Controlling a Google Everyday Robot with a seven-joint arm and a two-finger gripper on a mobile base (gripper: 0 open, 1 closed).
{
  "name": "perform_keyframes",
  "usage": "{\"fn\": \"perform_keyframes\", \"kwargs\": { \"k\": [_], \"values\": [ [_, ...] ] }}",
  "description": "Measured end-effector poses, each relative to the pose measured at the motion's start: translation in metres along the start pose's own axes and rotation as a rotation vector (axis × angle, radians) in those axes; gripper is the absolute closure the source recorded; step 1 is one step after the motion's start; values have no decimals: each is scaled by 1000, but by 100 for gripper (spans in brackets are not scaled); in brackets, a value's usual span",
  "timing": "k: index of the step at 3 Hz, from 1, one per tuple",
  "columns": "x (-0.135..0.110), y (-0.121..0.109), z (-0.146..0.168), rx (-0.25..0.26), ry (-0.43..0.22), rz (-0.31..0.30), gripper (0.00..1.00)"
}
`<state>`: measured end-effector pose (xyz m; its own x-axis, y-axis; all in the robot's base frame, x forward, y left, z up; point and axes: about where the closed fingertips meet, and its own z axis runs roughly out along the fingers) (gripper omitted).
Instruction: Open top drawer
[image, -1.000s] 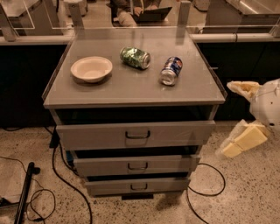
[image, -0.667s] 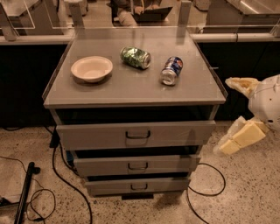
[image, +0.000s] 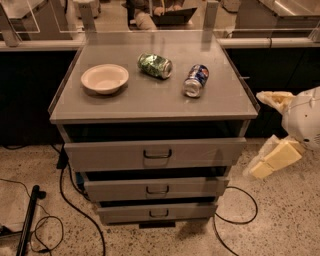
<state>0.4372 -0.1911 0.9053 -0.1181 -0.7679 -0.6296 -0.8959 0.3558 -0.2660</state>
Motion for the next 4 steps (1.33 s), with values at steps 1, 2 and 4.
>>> {"fn": "perform_keyframes", "kwargs": {
  "k": [1,2,4],
  "values": [
    [19,3,34,-50,21,26,0],
    [39,4,70,-92,35,39,0],
    [68,2,125,-105,8,23,0]
  ]
}}
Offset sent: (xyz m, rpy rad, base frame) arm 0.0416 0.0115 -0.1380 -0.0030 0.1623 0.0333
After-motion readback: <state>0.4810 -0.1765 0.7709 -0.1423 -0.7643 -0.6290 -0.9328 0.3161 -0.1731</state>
